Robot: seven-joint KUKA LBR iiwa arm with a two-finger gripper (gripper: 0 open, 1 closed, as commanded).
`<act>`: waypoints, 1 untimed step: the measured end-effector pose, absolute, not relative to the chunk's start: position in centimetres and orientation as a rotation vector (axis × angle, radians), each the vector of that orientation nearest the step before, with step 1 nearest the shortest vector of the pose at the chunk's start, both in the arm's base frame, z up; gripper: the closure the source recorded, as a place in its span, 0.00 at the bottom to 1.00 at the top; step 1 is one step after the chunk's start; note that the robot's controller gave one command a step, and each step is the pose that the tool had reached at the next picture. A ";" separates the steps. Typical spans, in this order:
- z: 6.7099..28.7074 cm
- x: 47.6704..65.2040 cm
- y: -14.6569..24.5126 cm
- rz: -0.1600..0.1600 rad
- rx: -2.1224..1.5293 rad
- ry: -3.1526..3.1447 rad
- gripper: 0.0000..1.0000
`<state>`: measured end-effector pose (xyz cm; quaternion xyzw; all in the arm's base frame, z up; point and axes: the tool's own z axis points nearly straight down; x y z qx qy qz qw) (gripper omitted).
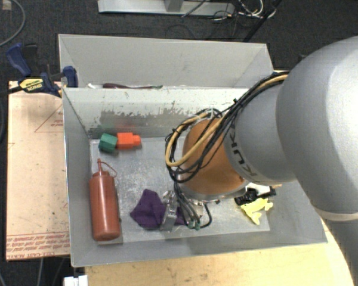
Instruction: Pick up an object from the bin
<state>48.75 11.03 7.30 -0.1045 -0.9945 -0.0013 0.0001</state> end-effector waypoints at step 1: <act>9.3 48.5 11.0 0.000 -0.327 -3.117 1.00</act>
Offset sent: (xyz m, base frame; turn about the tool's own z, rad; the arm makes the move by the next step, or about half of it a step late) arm 0.0000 -0.0001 0.0250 0.0000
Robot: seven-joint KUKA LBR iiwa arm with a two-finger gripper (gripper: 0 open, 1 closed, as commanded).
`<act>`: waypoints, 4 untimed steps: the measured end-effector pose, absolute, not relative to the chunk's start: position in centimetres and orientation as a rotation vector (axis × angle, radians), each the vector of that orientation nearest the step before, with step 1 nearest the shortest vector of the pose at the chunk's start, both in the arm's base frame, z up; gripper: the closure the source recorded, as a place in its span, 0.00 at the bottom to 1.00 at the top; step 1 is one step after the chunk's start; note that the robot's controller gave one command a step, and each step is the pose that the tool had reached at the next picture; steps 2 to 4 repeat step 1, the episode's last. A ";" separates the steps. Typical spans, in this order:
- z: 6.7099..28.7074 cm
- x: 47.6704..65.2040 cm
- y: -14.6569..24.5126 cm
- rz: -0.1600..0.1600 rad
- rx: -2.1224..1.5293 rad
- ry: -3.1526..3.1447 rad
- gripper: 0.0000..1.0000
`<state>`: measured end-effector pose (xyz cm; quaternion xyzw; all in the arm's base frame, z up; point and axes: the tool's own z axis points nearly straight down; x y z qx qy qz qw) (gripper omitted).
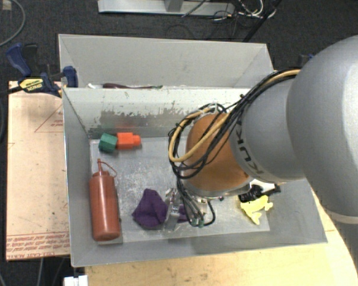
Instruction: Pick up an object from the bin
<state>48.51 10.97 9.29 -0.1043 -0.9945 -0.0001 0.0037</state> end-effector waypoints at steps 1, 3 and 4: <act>11.7 48.7 11.0 -0.003 -0.326 -3.123 1.00; 11.7 48.7 11.0 -0.003 -0.326 -3.123 1.00; 11.7 48.7 11.0 -0.003 -0.326 -3.123 1.00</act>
Offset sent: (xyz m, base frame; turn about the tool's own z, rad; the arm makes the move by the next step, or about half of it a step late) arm -0.0001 -0.0001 0.0682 0.0000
